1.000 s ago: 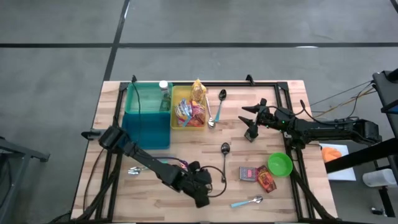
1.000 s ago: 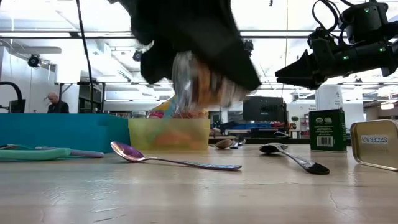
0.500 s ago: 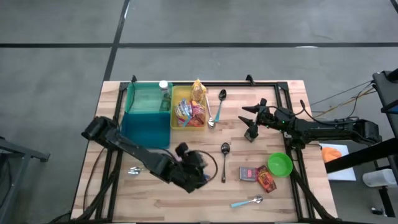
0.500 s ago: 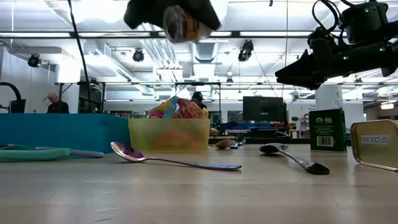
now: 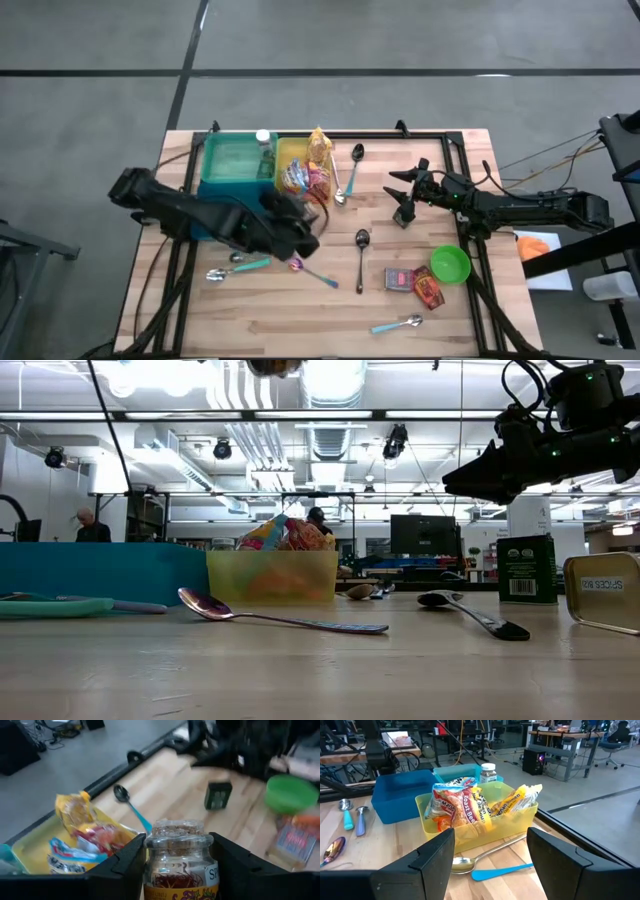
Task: Pick & Place Food Item
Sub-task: Put the brown spice bottle into the green bin
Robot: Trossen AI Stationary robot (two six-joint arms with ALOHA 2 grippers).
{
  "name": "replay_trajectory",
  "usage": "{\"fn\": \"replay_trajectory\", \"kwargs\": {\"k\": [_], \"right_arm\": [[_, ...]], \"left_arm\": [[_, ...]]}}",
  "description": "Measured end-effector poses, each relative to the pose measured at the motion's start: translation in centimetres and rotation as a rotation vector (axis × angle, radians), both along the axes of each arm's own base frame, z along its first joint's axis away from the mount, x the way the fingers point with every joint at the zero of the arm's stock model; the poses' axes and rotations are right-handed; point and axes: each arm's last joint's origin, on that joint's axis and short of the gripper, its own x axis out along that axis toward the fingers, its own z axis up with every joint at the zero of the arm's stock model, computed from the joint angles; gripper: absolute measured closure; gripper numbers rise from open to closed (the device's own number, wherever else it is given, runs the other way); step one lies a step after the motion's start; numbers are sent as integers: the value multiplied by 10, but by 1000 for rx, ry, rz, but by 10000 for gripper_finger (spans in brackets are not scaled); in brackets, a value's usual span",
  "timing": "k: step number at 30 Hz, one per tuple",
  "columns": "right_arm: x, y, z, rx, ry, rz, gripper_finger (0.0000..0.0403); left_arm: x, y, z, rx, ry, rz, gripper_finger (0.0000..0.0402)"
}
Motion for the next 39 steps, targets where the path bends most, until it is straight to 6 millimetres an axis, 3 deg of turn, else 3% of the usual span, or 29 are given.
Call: {"fn": "replay_trajectory", "kwargs": {"k": [5,10,26,32,39], "right_arm": [[0,0,0,0,0,0,156],[0,0,0,0,-1,0,156],[0,0,0,0,0,1,156],[0,0,0,0,0,1,156],[0,0,0,0,0,0,156]], "left_arm": [[-14,13,19,-30,-65,45,220],[-24,20,21,-22,-89,158,220],[-61,46,3,-75,-7,544,220],[-73,67,-7,-54,39,669,220],[-95,106,-37,-114,54,798,220]]}}
